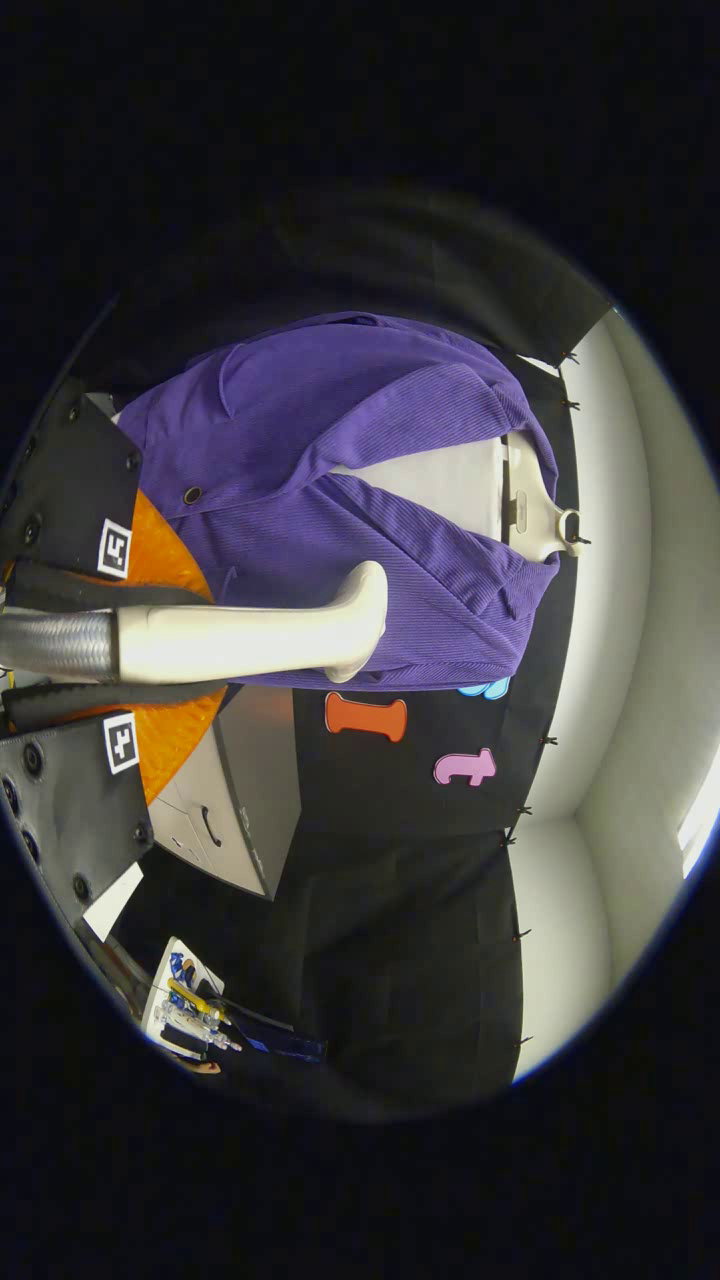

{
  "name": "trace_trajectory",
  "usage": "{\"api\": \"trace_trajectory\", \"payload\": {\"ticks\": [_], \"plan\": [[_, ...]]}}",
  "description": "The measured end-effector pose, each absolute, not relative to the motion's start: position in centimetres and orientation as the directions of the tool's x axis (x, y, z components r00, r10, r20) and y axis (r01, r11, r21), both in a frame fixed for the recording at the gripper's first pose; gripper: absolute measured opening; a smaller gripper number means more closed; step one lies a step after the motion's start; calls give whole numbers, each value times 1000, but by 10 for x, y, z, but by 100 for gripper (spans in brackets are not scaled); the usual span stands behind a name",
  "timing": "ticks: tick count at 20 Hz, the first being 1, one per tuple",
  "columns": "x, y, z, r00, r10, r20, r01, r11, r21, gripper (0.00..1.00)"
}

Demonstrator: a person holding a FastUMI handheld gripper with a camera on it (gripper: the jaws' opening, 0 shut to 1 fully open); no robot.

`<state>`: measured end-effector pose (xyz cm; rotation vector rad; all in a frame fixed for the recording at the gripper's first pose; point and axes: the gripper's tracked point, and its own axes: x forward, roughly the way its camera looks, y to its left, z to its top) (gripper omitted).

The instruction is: Iron the clothes twice with a garment steamer, once on the left side and once on the right side.

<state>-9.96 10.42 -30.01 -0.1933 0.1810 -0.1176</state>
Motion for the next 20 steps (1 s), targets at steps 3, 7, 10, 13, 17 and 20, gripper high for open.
{"api": "trace_trajectory", "payload": {"ticks": [3,7,10,13,17,20], "plan": [[-107,99,-324,970,-141,-198,97,971,-218,36],[-119,90,-357,960,-147,-237,90,968,-235,36],[-125,84,-379,952,-151,-265,83,964,-252,36],[-134,82,-400,944,-152,-293,75,963,-258,36],[-142,81,-424,931,-157,-329,64,959,-275,36],[-149,77,-440,925,-157,-345,58,958,-280,36]]}}
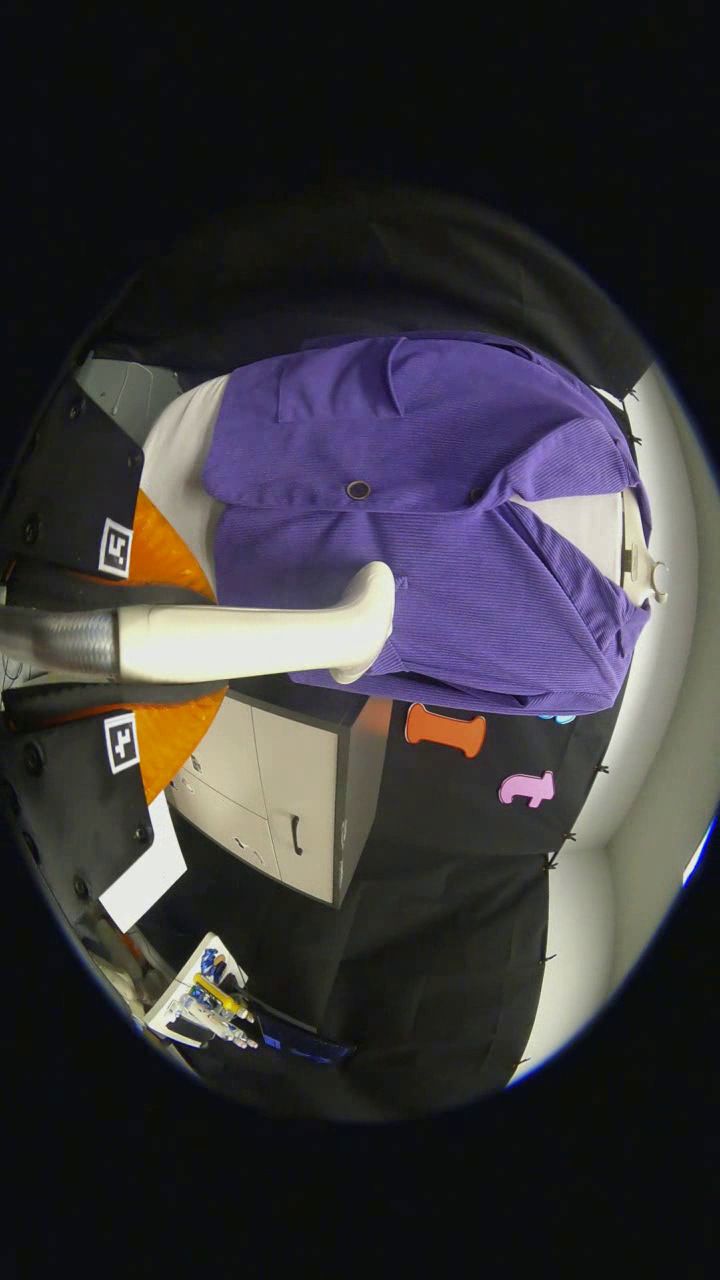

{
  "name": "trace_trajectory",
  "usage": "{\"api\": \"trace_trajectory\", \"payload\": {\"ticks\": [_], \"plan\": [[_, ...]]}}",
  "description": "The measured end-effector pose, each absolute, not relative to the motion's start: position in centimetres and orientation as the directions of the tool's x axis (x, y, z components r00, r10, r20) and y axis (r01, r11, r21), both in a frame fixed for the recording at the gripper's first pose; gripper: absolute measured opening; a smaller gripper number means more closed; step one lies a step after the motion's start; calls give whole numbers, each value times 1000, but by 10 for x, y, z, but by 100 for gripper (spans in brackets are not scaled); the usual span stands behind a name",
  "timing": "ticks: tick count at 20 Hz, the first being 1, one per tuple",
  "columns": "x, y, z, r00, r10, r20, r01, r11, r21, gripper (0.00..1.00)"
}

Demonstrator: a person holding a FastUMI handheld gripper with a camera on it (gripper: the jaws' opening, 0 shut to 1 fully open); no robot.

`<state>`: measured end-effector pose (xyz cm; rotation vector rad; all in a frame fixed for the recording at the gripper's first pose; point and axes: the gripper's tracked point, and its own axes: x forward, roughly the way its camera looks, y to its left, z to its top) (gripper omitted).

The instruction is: Iron the clothes twice with a garment steamer, once on the left side and once on the right side.

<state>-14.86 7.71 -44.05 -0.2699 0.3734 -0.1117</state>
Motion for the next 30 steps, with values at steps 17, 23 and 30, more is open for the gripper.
{"api": "trace_trajectory", "payload": {"ticks": [17,23,30], "plan": [[-188,67,-526,860,-184,-476,45,956,-289,36],[-192,61,-496,860,-198,-470,90,966,-244,36],[-169,62,-395,910,-211,-356,140,967,-215,36]]}}
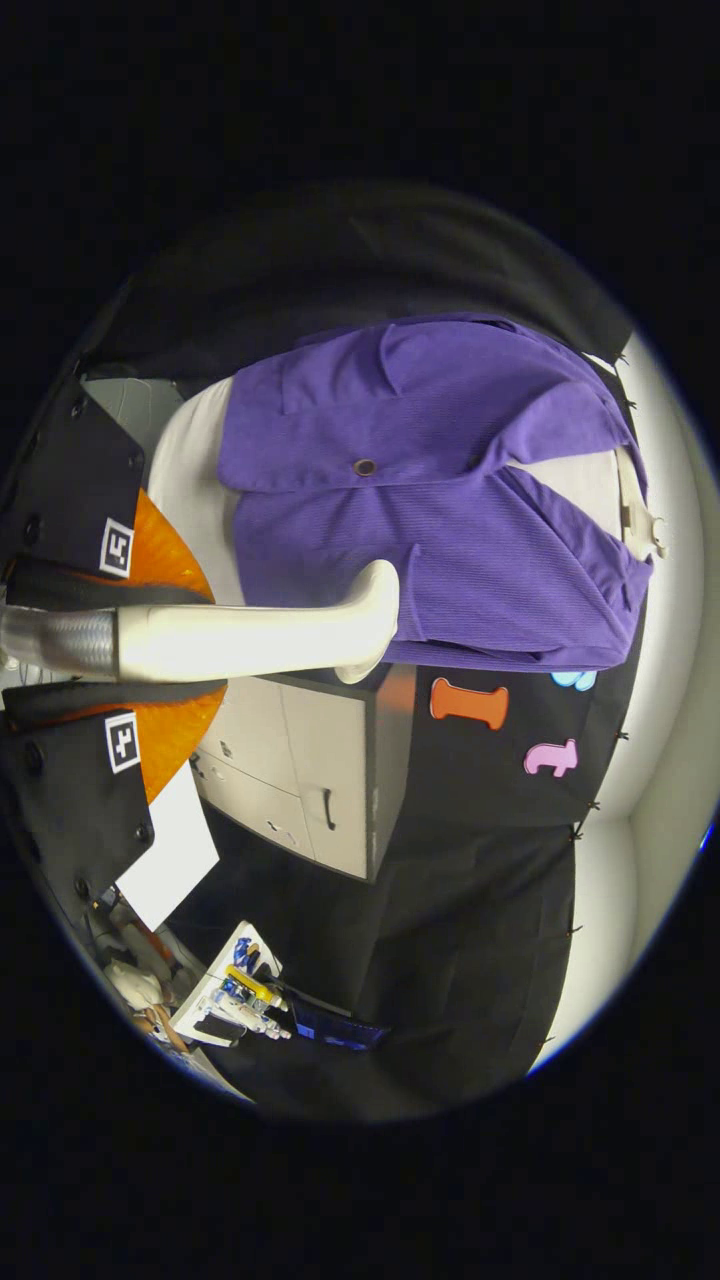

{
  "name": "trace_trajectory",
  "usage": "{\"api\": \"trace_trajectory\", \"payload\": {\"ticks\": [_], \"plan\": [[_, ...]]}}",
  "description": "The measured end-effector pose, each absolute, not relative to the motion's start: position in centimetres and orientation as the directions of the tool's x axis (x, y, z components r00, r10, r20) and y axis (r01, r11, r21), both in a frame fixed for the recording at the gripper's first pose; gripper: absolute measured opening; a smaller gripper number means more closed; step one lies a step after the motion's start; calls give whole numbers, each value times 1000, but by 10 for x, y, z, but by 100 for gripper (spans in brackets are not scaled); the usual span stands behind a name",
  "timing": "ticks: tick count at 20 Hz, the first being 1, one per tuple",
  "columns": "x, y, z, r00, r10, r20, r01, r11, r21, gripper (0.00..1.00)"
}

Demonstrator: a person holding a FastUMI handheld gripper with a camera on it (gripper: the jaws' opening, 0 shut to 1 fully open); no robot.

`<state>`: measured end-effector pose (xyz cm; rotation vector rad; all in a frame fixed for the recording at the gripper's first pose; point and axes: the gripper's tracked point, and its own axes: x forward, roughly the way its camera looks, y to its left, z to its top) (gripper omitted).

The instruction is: Iron the clothes twice with a garment steamer, once on the left side and once on the right side.

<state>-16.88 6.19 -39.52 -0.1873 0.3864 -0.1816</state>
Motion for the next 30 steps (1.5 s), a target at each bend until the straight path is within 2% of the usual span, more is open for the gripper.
{"api": "trace_trajectory", "payload": {"ticks": [9,16,30], "plan": [[-130,101,-265,972,-174,-160,143,972,-184,36],[-123,156,-191,993,-105,-54,94,980,-175,35],[-92,276,-163,1000,2,-17,-6,978,-209,35]]}}
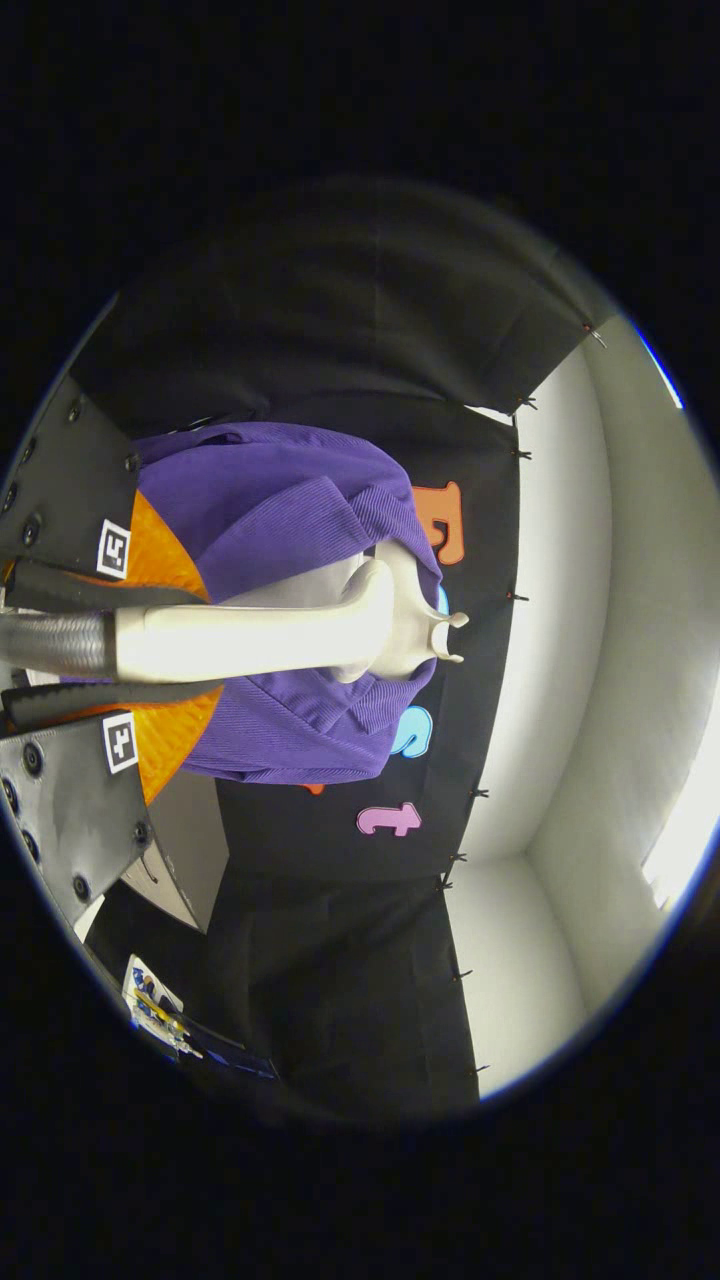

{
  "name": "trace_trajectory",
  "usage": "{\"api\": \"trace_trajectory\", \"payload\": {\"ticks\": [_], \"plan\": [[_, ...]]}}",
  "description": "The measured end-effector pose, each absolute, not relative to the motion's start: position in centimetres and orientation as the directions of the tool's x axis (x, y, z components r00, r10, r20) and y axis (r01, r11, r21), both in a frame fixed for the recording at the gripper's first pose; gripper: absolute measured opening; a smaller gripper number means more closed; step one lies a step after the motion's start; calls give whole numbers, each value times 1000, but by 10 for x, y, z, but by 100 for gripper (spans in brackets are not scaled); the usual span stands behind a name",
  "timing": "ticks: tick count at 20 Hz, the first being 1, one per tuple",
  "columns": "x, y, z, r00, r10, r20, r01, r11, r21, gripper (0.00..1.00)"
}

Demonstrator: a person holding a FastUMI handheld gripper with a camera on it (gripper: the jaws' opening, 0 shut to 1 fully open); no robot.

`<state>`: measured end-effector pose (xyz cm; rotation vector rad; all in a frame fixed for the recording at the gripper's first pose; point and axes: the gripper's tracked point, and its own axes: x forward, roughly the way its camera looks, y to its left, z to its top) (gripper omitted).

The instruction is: Iron the clothes twice with a garment steamer, once on the left side and once on the right side.

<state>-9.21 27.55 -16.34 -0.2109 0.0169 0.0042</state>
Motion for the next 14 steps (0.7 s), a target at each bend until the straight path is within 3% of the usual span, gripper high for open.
{"api": "trace_trajectory", "payload": {"ticks": [14], "plan": [[-78,323,-208,1000,7,-14,-11,963,-269,35]]}}
